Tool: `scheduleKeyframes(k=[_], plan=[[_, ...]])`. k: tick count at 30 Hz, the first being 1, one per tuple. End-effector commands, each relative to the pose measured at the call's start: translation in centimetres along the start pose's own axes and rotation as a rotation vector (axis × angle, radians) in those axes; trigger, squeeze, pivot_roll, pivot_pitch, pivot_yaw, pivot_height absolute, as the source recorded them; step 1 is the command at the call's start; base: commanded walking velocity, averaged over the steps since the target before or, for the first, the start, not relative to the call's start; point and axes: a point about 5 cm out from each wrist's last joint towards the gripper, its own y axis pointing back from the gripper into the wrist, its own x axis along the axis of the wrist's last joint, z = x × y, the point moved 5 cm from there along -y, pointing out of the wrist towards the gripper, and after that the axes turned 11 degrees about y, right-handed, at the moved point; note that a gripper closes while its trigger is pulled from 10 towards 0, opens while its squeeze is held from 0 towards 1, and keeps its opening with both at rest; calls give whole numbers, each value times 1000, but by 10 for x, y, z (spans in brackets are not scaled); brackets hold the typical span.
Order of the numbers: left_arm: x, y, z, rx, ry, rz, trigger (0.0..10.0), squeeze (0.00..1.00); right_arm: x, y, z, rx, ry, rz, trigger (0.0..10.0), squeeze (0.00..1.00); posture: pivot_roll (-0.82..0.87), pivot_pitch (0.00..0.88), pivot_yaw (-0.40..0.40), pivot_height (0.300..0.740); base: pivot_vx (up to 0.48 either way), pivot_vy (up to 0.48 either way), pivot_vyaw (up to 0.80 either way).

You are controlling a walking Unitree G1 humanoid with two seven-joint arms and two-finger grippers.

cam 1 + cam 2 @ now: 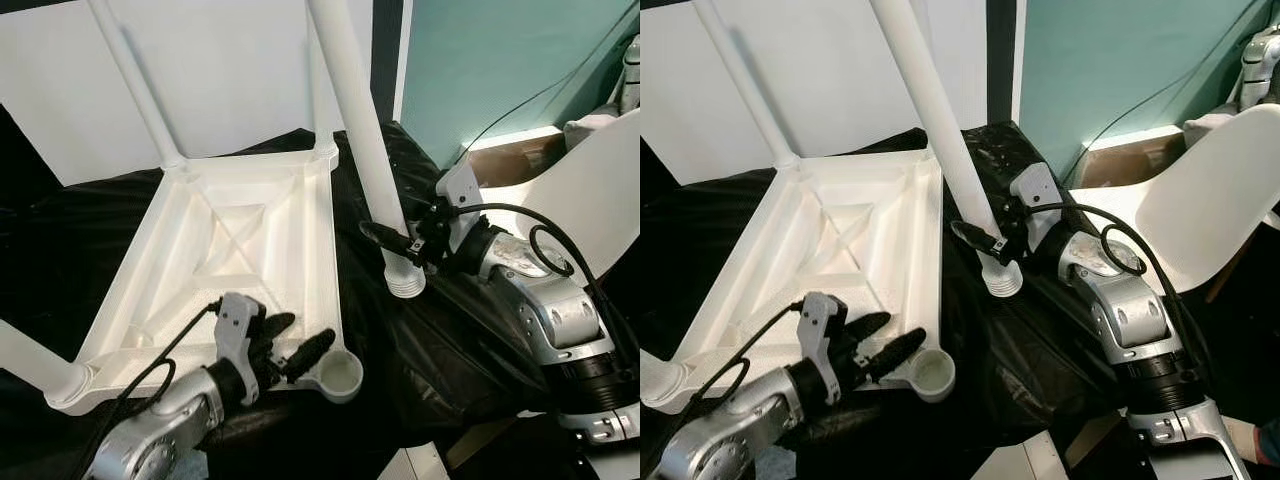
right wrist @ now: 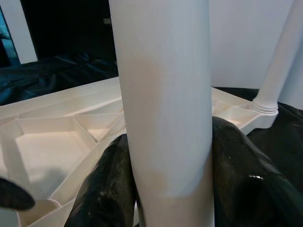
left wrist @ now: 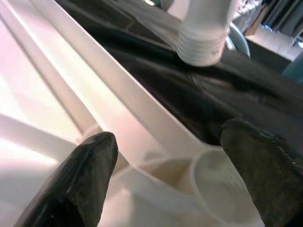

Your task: Building children table

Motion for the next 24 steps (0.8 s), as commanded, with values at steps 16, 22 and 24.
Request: scheduleKeyframes(k=[16,22,24], plan=[[-31,54,28,-418,-87,-277,10000,0,5,-8,-5,28,-4,41,10000,0,-60,0,54,740,0,0,0],[-48,61,21,-430,-160,-409,10000,0,5,-10,-5,29,-8,46,10000,0,-62,0,53,740,0,0,0],[-55,64,19,-444,-197,-477,10000,0,5,-10,-6,28,-10,48,10000,0,-64,0,53,740,0,0,0]])
